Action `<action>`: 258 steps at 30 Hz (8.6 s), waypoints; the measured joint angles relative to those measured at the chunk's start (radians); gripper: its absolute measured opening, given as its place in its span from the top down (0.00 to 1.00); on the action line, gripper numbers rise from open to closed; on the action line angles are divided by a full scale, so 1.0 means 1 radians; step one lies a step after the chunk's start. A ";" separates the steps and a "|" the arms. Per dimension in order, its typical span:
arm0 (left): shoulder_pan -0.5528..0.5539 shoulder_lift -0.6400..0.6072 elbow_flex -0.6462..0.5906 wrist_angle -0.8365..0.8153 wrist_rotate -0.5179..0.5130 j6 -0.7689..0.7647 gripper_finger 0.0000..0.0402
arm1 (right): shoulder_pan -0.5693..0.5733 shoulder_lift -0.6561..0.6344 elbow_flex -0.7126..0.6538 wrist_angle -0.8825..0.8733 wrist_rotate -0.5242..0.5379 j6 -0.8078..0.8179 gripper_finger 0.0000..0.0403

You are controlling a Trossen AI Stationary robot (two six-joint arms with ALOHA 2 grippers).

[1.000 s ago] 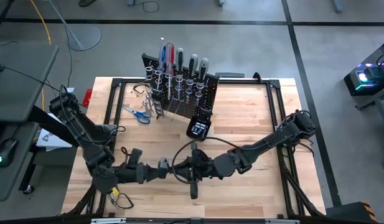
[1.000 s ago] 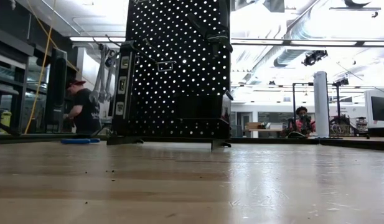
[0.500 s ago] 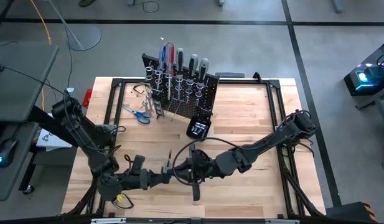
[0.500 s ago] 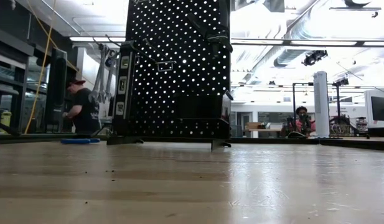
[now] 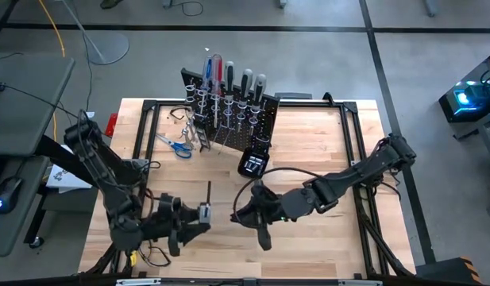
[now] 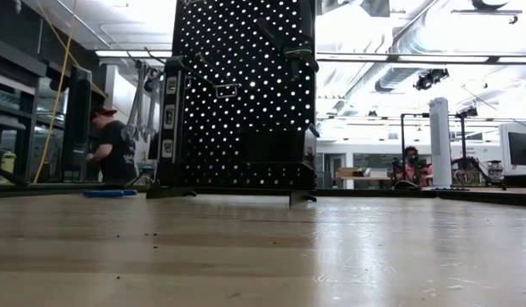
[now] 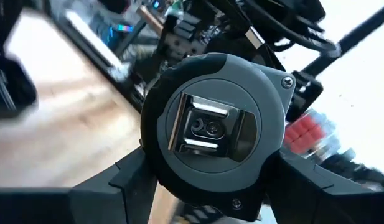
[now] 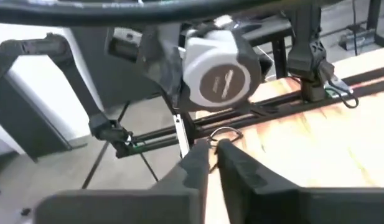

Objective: Hang tools onto peg board
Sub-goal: Hang the gray tape measure on the pegboard

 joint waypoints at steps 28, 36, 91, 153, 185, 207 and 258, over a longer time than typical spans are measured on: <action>0.173 -0.047 0.002 -0.030 0.073 0.359 0.43 | -0.141 0.002 0.000 0.270 0.021 0.124 0.46; 0.223 -0.047 0.002 -0.026 0.102 0.357 0.43 | -0.140 0.002 0.000 0.273 0.022 0.118 0.47; 0.458 -0.373 0.001 -1.629 -0.098 -0.972 0.94 | 0.079 -0.146 -0.001 -0.418 0.363 0.349 1.00; 1.469 -0.371 0.002 -0.688 0.846 1.005 1.00 | 0.151 -0.145 -0.001 -0.394 0.419 0.343 1.00; 1.186 -0.388 0.001 -0.682 0.904 0.831 1.00 | 0.121 -0.124 0.000 -0.471 0.380 0.369 1.00; 1.001 -0.390 0.001 -0.651 0.876 0.740 1.00 | 0.004 0.112 -0.001 -0.636 0.344 0.919 1.00; 1.001 -0.390 0.002 -0.665 0.850 0.652 1.00 | -0.009 0.156 -0.001 -0.634 0.376 1.099 1.00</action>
